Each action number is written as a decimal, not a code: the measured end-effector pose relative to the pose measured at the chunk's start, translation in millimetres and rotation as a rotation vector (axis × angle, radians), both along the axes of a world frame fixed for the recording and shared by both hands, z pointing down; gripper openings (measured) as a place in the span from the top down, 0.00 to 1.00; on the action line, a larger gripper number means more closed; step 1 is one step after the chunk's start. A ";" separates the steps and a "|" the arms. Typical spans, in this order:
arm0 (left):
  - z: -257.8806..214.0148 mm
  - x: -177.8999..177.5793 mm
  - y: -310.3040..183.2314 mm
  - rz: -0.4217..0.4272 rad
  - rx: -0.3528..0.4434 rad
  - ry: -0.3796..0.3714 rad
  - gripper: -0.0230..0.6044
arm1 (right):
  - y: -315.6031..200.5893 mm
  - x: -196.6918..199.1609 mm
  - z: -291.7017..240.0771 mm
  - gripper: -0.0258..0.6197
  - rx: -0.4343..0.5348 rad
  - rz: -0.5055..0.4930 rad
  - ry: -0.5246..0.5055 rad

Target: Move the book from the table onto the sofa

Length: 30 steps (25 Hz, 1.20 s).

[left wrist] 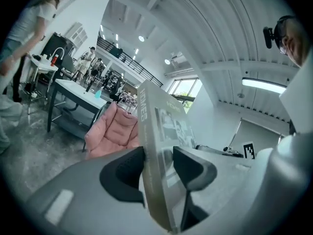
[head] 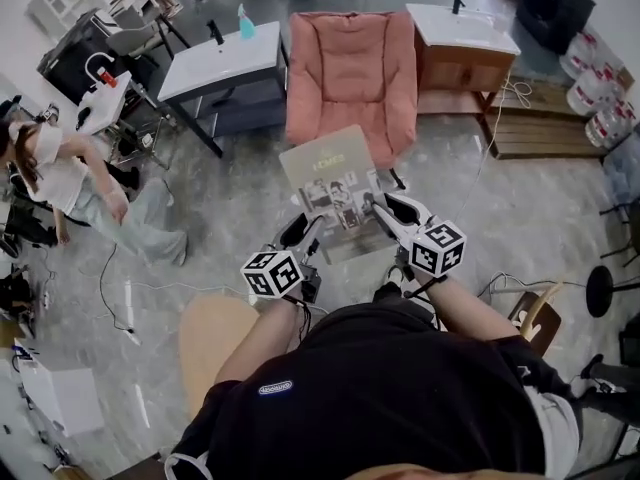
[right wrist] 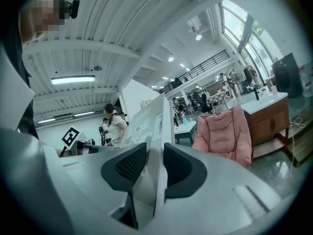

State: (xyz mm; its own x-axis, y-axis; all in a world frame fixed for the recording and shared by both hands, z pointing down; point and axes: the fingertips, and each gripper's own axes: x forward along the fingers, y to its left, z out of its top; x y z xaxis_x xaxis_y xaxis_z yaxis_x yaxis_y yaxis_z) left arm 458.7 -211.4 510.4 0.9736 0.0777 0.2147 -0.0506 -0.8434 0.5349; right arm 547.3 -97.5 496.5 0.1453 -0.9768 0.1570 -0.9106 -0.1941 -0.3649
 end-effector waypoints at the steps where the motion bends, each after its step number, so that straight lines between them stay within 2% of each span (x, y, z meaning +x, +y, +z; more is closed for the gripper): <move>1: 1.1 18.9 -2.8 -0.004 -0.007 -0.007 0.66 | -3.3 19.6 0.6 0.77 -0.003 -0.007 -0.005; 5: 4.5 111.5 -4.7 -0.003 -0.028 -0.029 0.66 | -6.5 114.2 -2.4 0.77 -0.005 -0.021 -0.012; 7: 5.4 139.8 -3.9 0.003 -0.032 -0.027 0.66 | -5.7 141.9 -0.5 0.77 0.001 -0.013 -0.022; 12: 27.3 150.5 -9.0 0.037 -0.038 -0.031 0.66 | -8.1 148.0 19.4 0.77 0.000 0.009 -0.013; 17: 22.3 229.3 9.3 0.053 -0.048 -0.065 0.66 | 12.0 226.4 16.3 0.77 0.006 0.035 -0.051; 19: 17.9 249.2 12.5 0.064 -0.043 -0.073 0.66 | 16.0 245.2 13.1 0.77 0.007 0.045 -0.058; 30: 26.9 300.9 -14.8 0.091 -0.045 -0.094 0.66 | -7.2 292.4 25.6 0.77 -0.014 0.069 -0.083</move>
